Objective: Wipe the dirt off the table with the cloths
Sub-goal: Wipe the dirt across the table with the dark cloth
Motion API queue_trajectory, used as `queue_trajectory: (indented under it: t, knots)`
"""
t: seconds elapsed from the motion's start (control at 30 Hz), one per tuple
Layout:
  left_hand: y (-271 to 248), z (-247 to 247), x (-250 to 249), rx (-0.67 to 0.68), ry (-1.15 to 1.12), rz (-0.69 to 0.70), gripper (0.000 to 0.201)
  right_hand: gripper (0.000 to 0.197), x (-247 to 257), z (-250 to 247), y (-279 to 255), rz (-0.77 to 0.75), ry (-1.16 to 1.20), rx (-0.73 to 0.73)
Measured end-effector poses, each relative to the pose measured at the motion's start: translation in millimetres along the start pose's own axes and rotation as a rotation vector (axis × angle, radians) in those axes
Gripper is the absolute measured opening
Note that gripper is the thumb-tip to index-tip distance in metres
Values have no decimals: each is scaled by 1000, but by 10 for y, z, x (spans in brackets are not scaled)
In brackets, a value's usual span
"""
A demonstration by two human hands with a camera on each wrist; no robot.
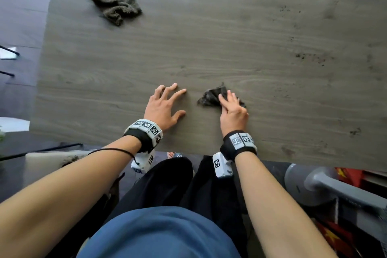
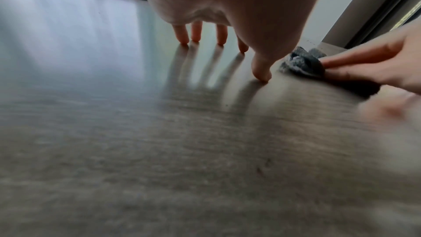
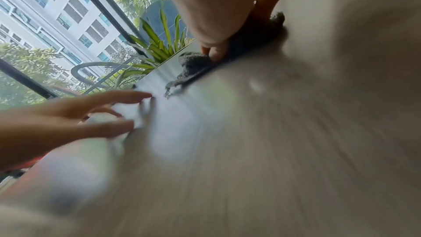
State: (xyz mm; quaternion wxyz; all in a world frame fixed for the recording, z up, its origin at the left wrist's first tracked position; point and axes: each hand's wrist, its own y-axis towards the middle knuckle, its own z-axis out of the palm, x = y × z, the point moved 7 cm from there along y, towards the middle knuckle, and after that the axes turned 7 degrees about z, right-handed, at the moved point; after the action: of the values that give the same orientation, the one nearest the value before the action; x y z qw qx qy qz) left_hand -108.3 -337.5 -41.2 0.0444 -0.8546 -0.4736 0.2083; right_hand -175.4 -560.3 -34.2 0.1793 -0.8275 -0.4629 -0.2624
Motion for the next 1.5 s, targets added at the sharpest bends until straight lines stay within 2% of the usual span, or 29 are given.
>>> queue_trajectory:
  t: [0.13,0.23,0.33,0.4,0.5,0.67,0.7,0.77,0.83,0.97,1.03,1.1,1.13,1.3,1.4,1.5]
  knots:
    - [-48,6,77,6,-58,45,82,32,-46,-56,691,13,-46,3]
    - [-62,-32,112,44,-106,43,84,30,-58,-160,1190,44,-78,61]
    - [-72,-114,153,-19,-202,34,66,28,-13,-280,1331,107,-108,93]
    - [-74,-161,200,-108,-288,17,52,27,88,-351,1126,89,-78,50]
    - [-85,-172,228,-197,-355,9,43,24,328,-301,372,-46,39,35]
    - [-96,-138,208,-234,-376,20,41,35,776,403,-1225,-274,62,434]
    - [-103,-134,208,-227,-366,21,43,39,811,521,-1417,-311,24,493]
    - [-121,-111,215,-195,-344,24,49,47,823,642,-1499,-344,-14,506]
    - [-139,-77,218,-174,-327,28,54,49,824,673,-1313,-327,-18,452]
    - [-156,-104,238,-242,-313,50,41,30,891,633,-660,-211,-31,252]
    - [-150,-109,251,-208,-293,36,54,27,875,610,-294,-166,-57,184]
    - [-149,-90,251,-137,-245,24,73,28,822,561,70,-126,-82,151]
    - [-147,-86,244,-115,-221,19,75,29,793,521,250,-107,-92,141]
    - [-108,-103,194,-72,-160,-30,67,28,666,260,1068,-12,-153,164]
    - [-74,-100,155,-56,-122,-73,69,25,617,28,1225,49,-99,145]
    - [-89,-77,94,-81,-132,-114,72,32,574,-224,844,9,-8,69]
